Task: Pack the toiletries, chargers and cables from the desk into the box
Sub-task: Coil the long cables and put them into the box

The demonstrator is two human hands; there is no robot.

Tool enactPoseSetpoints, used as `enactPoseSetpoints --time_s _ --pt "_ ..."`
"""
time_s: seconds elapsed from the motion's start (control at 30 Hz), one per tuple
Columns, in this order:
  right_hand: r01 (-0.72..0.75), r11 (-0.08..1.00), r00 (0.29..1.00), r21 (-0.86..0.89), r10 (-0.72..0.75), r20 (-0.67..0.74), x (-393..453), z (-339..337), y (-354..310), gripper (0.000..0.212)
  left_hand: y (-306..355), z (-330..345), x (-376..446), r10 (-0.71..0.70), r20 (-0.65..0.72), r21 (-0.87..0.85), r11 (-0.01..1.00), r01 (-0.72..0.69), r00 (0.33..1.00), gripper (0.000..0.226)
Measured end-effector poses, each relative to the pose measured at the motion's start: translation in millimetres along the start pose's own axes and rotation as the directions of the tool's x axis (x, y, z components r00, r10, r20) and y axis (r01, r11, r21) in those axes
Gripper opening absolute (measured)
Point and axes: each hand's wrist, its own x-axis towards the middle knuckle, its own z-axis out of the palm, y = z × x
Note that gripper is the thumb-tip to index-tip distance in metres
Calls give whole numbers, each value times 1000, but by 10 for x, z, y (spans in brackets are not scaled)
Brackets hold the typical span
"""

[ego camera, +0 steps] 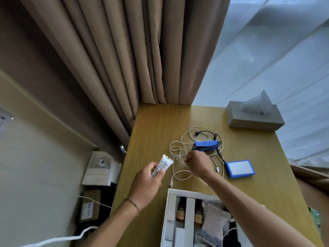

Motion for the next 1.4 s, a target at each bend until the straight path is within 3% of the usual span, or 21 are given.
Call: enactPoseSetpoints --time_s 0.2,0.47,0.7,0.87,0.97,1.03,1.1,1.17,1.23,1.3,1.4 --pt "-17 956 1000 294 22 -15 -234 -240 0 18 117 114 -457 13 120 113 993 -27 993 10" --pt "18 913 997 407 16 -81 -592 -613 93 22 43 721 -793 -20 259 224 974 -40 966 14" --pt "64 841 988 537 21 -150 -804 -914 283 22 -197 1223 -746 -172 226 423 904 62 959 15" --pt "112 767 987 632 -13 -159 -882 -1087 346 21 -328 1479 -725 -192 193 517 854 66 962 25" --pt "131 748 984 651 -20 -175 -930 -1173 390 15 -292 1495 -734 -180 190 542 839 50 965 15" --pt "156 739 978 655 -23 -208 -953 -1243 407 13 -204 1447 -769 -90 152 566 824 -12 984 12" --pt "212 753 956 623 -26 -293 -963 -1321 423 11 -30 1356 -819 144 64 541 827 -155 988 16" --pt "280 746 921 604 -32 -388 -970 -1410 420 8 248 1228 -851 375 -1 438 833 -337 927 18" --pt "338 680 905 651 -44 -423 -988 -1502 396 9 579 1092 -799 514 -51 360 809 -465 856 22" --pt "377 624 900 685 -71 -431 -1021 -1593 355 18 900 967 -677 572 -135 312 800 -513 809 32" --pt "423 566 896 707 -143 -421 -1098 -1724 280 19 1296 858 -426 550 -196 249 828 -502 812 60"
